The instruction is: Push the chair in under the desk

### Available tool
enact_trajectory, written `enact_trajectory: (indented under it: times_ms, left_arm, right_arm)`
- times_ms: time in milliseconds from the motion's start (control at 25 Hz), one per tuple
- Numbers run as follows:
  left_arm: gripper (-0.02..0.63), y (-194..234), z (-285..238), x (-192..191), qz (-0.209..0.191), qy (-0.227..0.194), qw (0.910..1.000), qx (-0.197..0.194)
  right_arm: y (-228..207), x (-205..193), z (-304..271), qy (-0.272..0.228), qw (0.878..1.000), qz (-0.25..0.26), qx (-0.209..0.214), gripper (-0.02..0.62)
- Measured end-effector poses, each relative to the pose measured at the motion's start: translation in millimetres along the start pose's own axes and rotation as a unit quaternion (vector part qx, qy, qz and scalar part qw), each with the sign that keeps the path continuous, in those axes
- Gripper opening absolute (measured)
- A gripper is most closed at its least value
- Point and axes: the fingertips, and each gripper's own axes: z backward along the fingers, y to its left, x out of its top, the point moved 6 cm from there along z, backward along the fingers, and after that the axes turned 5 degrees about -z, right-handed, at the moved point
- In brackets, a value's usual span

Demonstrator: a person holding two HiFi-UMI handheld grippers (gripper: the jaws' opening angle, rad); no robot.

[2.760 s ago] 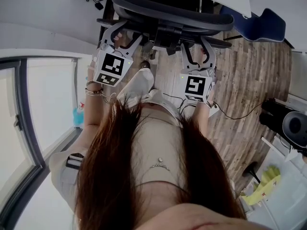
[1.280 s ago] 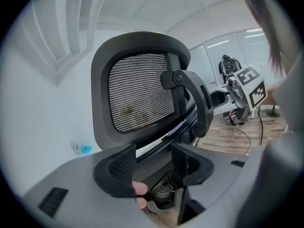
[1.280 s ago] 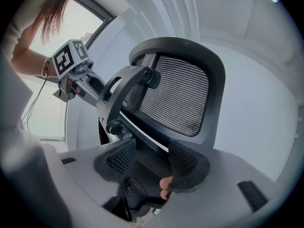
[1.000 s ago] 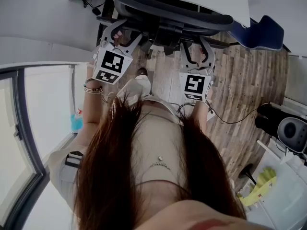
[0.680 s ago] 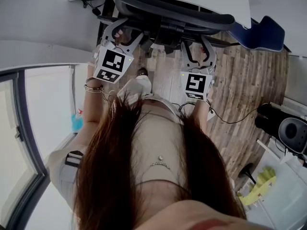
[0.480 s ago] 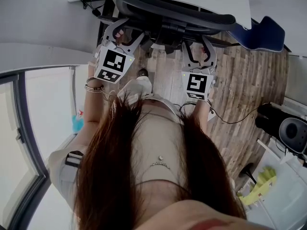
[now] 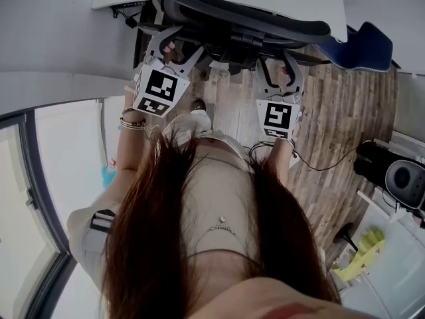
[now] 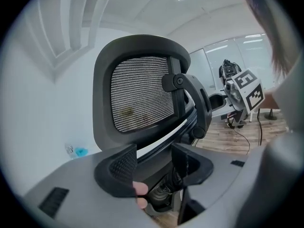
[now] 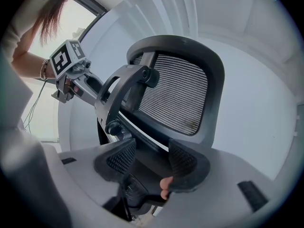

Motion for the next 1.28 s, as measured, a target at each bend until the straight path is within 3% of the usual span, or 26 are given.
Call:
enact_trajectory:
  times_ms: [600,1280]
  left_arm:
    - [0.219,9.9,-5.8,-0.8,-0.001,-0.012,0.9996,-0.025]
    - [0.221,9.0,-7.7,-2.1,-0.015,-0.006,0.9998,-0.009]
  right_arm:
    - [-3.4,1.5,-9.6,-0.001,1.000,-0.003,-0.003,0.229]
    - [-4.0,1.5,-11.0,-0.004,1.000,-0.004,-0.002,0.230]
